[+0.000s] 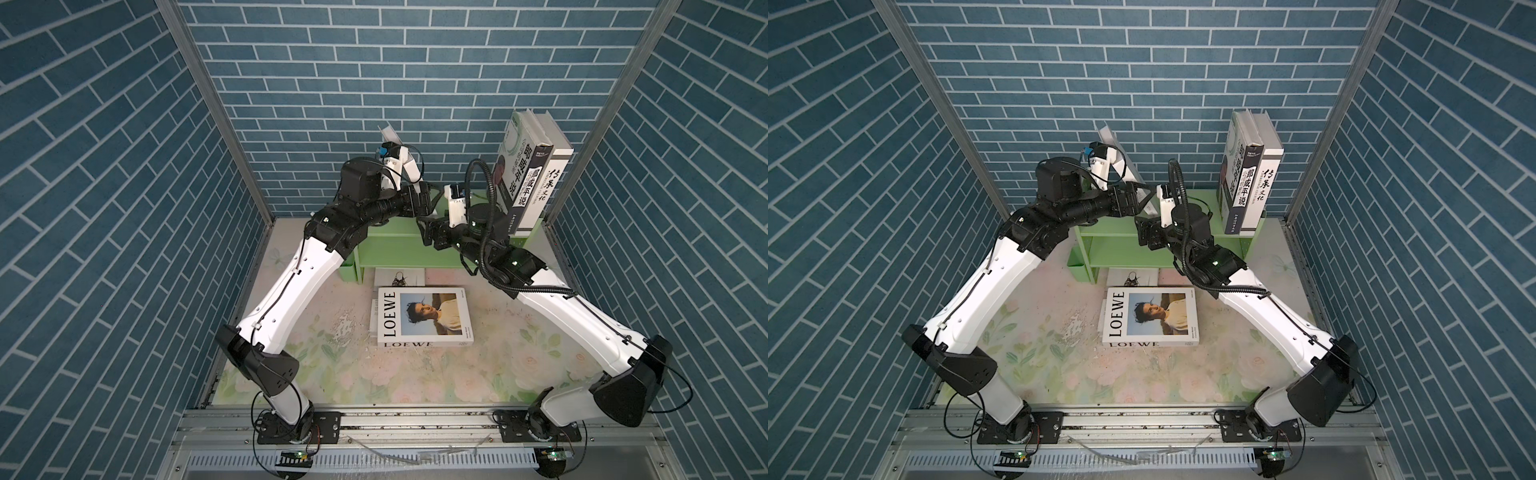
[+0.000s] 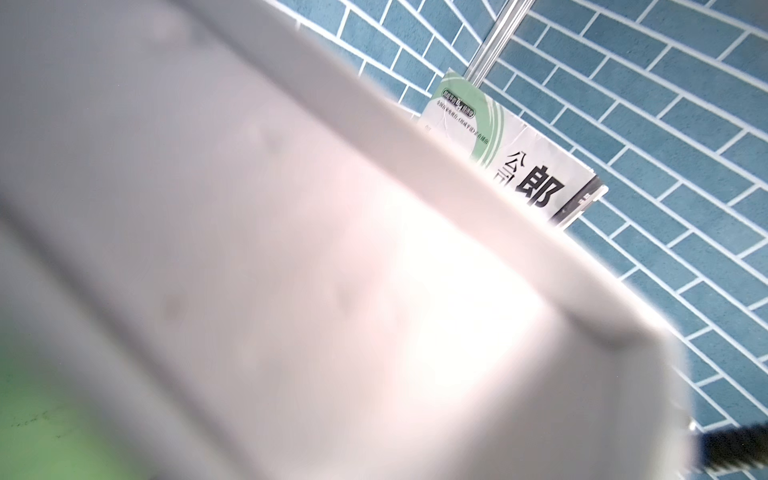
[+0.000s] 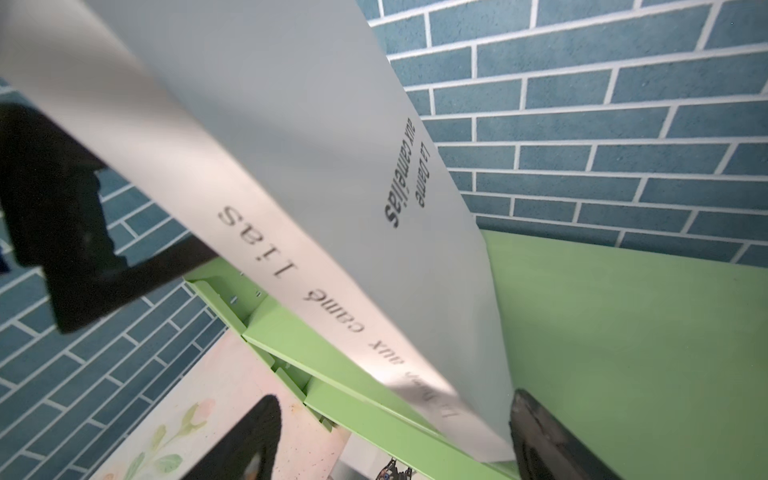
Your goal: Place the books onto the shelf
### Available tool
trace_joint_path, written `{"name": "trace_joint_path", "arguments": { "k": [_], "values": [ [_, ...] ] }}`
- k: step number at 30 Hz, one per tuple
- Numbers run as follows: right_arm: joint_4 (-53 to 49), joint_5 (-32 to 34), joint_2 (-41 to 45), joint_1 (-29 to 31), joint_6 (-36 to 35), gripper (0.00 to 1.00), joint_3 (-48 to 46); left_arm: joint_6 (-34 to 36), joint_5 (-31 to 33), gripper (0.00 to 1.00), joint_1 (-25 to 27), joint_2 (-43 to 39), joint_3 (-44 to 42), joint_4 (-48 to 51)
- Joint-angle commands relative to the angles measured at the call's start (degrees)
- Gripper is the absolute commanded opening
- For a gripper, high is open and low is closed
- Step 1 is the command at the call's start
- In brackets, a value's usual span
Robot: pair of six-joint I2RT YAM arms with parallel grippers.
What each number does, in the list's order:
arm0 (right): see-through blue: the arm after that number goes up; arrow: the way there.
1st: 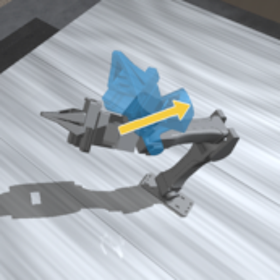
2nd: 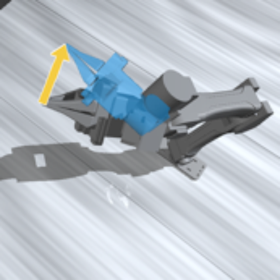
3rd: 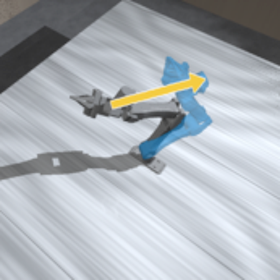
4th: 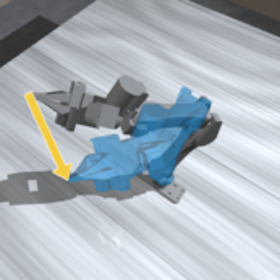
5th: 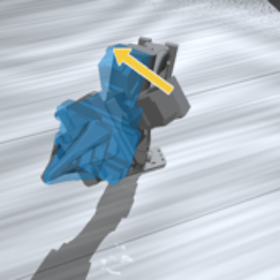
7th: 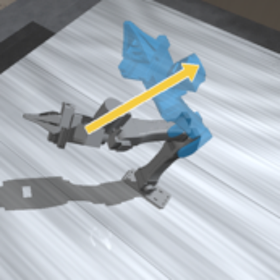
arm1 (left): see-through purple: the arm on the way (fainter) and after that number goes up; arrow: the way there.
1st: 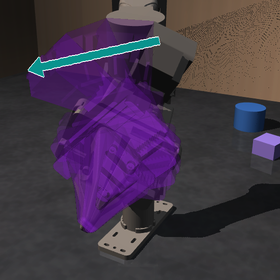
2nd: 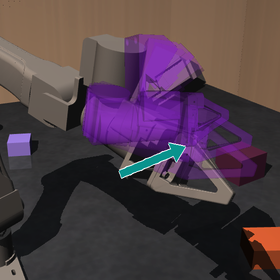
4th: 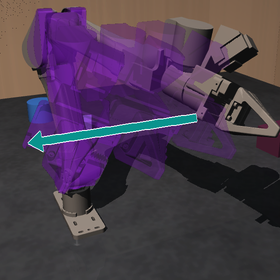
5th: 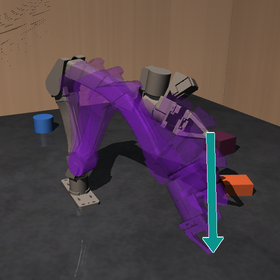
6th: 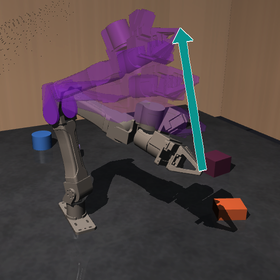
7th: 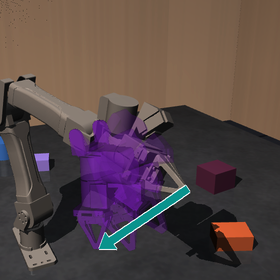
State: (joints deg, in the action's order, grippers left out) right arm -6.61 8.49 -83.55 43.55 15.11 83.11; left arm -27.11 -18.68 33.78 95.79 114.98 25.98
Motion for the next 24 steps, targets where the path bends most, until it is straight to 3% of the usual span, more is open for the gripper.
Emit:
{"name": "trace_joint_path", "arguments": {
  "k": [1, 8, 11, 17, 24],
  "values": [
    [6.3, 2.3, -1.0, 0.7, -4.9, 0.85, -0.9, 1.0, 0.7, 0.98, 0.1, 1.8, 2.6, 1.3],
    [14.9, 12.2, -1.8, 1.7, -15.4, 0.83, -3.2, 0.5, 2.1, 0.98, 0.2, 5.9, 7.9, 4.0],
    [12.7, 14.6, -1.2, 1.7, -18.2, 0.82, -1.5, -1.6, 4.7, 0.98, 0.0, 7.3, 9.3, 5.4],
    [9.2, 15.0, 5.6, 1.6, -11.5, 0.82, -7.2, -6.6, 8.6, 0.98, -0.3, 6.3, 5.5, 3.9],
    [8.4, 22.4, 14.0, 1.6, -6.7, 0.84, -12.4, -6.7, 13.3, 0.98, -1.9, 4.4, 2.2, 4.6]
  ]
}}
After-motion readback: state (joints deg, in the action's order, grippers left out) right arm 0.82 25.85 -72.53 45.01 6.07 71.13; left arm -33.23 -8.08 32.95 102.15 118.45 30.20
